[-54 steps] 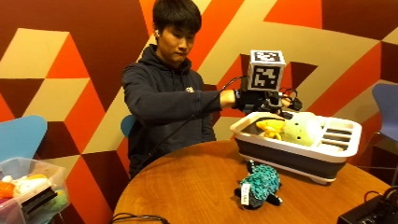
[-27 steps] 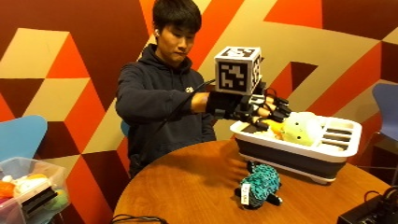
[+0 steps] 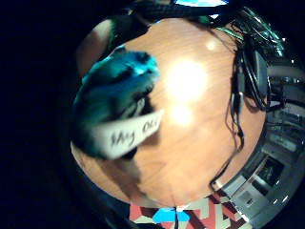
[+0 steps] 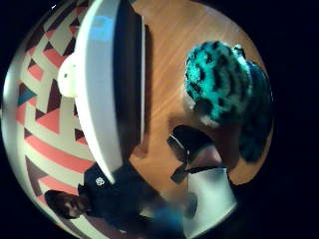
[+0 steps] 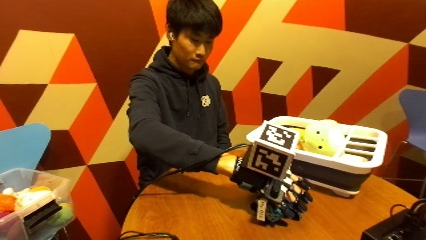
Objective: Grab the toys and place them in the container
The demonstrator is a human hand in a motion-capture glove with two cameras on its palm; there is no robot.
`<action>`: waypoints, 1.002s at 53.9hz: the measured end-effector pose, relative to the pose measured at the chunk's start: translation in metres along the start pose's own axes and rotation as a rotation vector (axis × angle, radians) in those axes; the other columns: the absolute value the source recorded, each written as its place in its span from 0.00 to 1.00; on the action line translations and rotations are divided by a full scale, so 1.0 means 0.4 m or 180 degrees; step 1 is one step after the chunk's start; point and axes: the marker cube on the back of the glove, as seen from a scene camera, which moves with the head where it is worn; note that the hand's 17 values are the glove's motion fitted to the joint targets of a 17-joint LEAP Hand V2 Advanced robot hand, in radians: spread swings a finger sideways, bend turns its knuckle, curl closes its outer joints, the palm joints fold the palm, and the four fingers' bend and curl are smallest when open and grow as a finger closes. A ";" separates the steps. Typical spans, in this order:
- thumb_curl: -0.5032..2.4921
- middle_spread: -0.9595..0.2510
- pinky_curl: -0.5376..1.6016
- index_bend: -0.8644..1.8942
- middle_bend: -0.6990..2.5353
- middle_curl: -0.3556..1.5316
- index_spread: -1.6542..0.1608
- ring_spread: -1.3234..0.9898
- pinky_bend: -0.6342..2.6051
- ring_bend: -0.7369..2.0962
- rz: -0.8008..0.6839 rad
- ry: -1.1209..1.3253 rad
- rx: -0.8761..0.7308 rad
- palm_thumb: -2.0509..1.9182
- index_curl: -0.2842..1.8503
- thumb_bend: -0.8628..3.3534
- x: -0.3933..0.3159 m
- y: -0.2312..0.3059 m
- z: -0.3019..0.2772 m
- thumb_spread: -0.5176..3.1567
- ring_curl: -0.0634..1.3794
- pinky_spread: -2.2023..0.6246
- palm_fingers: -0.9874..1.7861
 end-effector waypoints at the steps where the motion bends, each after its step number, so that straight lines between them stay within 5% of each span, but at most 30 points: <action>1: 0.30 0.77 0.43 0.35 0.28 0.36 0.77 0.55 0.41 0.34 0.0000 0.0035 0.0008 0.63 0.24 0.20 0.001 -0.004 0.010 0.49 0.19 0.79 0.33; 5: 0.30 0.76 0.42 0.36 0.30 0.37 0.76 0.54 0.40 0.40 -0.0006 0.0173 0.0111 0.65 0.23 0.21 0.009 -0.014 0.032 0.49 0.21 0.78 0.44; 6: 0.30 0.76 0.41 0.36 0.34 0.39 0.76 0.52 0.39 0.47 -0.0007 0.0178 0.0144 0.66 0.23 0.22 0.011 -0.015 0.034 0.50 0.24 0.77 0.56; 9: 0.31 0.75 0.39 0.37 0.39 0.41 0.77 0.50 0.36 0.53 0.0009 0.0121 0.0211 0.69 0.23 0.23 0.018 -0.018 0.032 0.50 0.26 0.75 0.66; 18: 0.37 0.72 0.42 0.43 0.44 0.47 0.79 0.45 0.37 0.59 0.0076 0.0090 0.0286 0.74 0.28 0.24 0.045 -0.011 0.026 0.39 0.35 0.67 0.78; 38: 0.42 0.64 0.52 0.56 0.56 0.58 0.76 0.43 0.49 0.74 0.0106 -0.0366 0.1009 0.71 0.40 0.21 -0.007 0.083 -0.175 0.26 0.48 0.62 0.79; 54: 0.46 0.62 0.57 0.59 0.60 0.62 0.75 0.44 0.54 0.79 -0.0402 -0.1182 0.1808 0.70 0.50 0.21 -0.199 0.150 -0.445 0.23 0.51 0.62 0.74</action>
